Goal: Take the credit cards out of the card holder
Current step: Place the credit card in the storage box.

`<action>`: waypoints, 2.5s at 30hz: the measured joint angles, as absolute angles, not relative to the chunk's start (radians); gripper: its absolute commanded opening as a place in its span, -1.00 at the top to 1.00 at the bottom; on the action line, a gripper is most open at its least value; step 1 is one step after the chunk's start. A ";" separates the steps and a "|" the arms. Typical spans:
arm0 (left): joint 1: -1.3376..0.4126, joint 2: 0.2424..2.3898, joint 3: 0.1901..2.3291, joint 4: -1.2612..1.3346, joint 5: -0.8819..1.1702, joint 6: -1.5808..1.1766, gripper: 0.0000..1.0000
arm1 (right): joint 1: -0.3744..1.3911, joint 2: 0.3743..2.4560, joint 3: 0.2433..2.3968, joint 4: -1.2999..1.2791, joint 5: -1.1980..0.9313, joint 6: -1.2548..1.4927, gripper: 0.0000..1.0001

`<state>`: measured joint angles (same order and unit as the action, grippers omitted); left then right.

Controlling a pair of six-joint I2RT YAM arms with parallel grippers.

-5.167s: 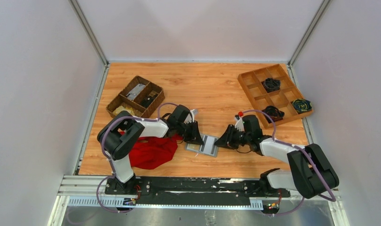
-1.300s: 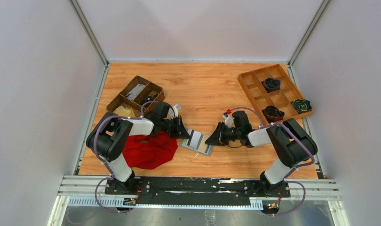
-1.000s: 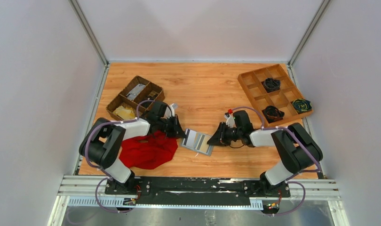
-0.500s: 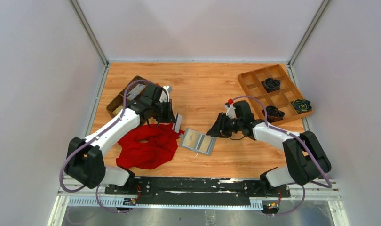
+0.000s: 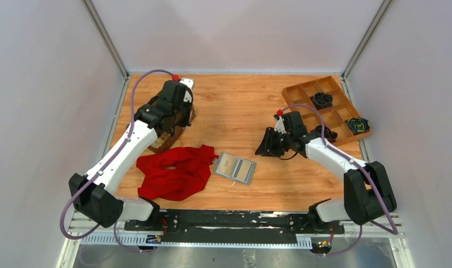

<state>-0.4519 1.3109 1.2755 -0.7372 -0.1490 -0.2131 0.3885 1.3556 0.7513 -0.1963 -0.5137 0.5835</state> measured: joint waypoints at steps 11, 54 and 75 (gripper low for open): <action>-0.390 1.536 1.483 -0.753 -0.432 0.079 1.00 | 0.253 1.480 0.928 -0.344 -0.410 0.483 0.21; -0.178 1.965 1.403 -0.217 -0.536 0.565 0.54 | 0.134 1.832 1.158 -0.386 -0.447 0.448 0.24; -0.231 1.724 1.475 -0.564 -0.442 0.300 0.34 | 0.135 1.568 1.030 -0.350 -0.497 0.458 0.21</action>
<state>-0.2310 1.7245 1.4754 -0.5636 -0.4423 0.2996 0.1352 1.5681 1.0298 -0.3504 -0.4969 0.4576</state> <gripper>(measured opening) 0.328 0.390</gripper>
